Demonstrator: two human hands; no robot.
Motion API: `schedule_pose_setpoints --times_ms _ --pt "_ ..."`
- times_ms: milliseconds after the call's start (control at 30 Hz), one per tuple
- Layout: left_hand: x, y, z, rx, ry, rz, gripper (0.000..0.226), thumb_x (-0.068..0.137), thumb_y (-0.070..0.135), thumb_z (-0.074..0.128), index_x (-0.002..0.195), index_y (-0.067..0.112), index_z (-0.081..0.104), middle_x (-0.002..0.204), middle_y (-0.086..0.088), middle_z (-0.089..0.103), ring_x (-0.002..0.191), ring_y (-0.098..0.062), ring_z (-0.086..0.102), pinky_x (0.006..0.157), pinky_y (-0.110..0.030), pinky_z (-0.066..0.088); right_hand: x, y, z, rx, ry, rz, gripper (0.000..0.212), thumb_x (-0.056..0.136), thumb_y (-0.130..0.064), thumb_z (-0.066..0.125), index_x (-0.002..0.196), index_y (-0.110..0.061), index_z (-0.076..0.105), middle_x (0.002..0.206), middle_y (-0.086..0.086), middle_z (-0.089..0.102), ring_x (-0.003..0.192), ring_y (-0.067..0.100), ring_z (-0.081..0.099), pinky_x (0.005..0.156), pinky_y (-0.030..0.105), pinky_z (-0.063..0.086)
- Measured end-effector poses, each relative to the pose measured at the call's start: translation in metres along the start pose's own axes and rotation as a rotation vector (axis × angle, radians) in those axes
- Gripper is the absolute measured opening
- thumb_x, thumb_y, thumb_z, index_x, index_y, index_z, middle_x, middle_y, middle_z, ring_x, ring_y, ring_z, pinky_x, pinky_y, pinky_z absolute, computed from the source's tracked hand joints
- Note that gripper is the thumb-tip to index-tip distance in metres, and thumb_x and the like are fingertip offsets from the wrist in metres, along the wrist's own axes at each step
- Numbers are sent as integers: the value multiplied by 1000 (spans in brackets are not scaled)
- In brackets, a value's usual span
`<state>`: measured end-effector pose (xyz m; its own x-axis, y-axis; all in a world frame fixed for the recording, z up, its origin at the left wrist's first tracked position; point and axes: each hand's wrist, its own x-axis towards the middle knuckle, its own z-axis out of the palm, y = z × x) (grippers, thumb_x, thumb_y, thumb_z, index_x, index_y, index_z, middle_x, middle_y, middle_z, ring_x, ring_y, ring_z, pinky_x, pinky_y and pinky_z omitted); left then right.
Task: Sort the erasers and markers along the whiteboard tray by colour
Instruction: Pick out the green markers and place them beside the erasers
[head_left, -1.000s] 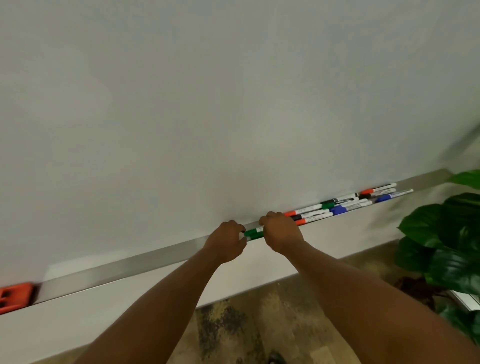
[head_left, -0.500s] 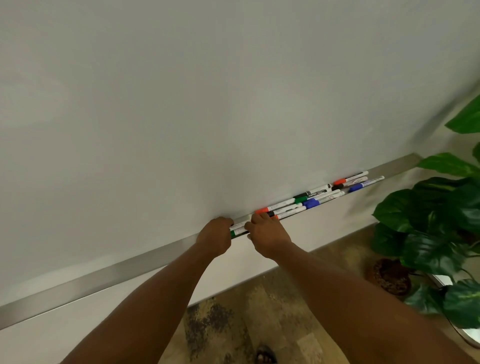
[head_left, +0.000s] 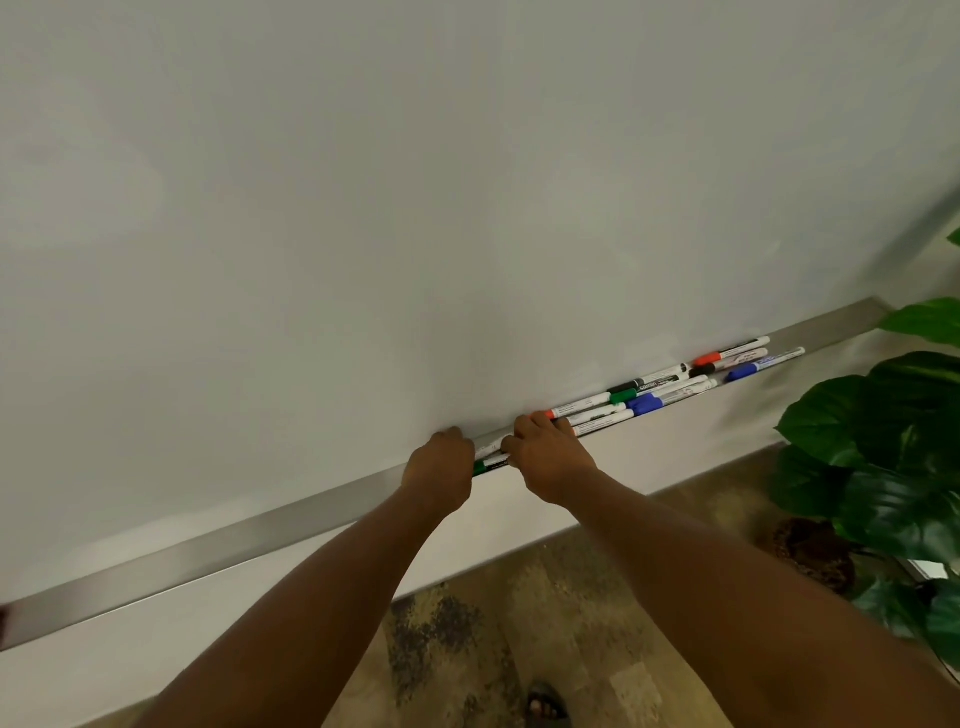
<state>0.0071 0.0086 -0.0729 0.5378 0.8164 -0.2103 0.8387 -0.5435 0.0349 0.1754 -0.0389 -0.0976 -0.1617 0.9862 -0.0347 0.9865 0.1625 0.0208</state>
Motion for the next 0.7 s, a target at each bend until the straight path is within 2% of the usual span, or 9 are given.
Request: schedule_pose_setpoints --times_ms 233,367,467,533,700 --pt "1 -8 -8 -75 -15 -54 28 87 16 53 116 13 51 112 -9 63 101 -29 61 81 -38 49 2 11 -2 34 -20 -44 27 94 -24 52 121 -20 52 120 2 59 114 26 46 96 43 36" --pt "2 -13 -6 -80 2 -23 22 89 21 56 110 17 55 108 -5 63 97 -27 63 80 -38 52 -5 33 -16 57 -10 -46 35 89 -11 54 122 -21 49 117 2 60 110 25 49 92 43 39" --pt "2 -10 -5 -60 12 11 21 90 23 52 110 19 58 108 -4 60 98 -26 62 79 -38 51 -14 64 -26 29 41 3 47 83 -4 54 126 -23 48 115 1 59 104 25 53 87 43 41" --pt "2 -6 -6 -56 22 30 21 92 25 50 110 19 58 108 -4 58 98 -26 61 78 -38 50 -19 88 -33 16 58 38 51 77 -2 53 124 -22 49 112 3 57 100 27 55 83 41 38" --pt "8 6 -9 -64 63 80 23 94 28 45 110 19 57 107 -3 56 96 -26 60 74 -37 48 -26 139 -42 97 75 180 40 78 -3 52 115 -17 48 108 7 53 95 29 54 85 41 35"
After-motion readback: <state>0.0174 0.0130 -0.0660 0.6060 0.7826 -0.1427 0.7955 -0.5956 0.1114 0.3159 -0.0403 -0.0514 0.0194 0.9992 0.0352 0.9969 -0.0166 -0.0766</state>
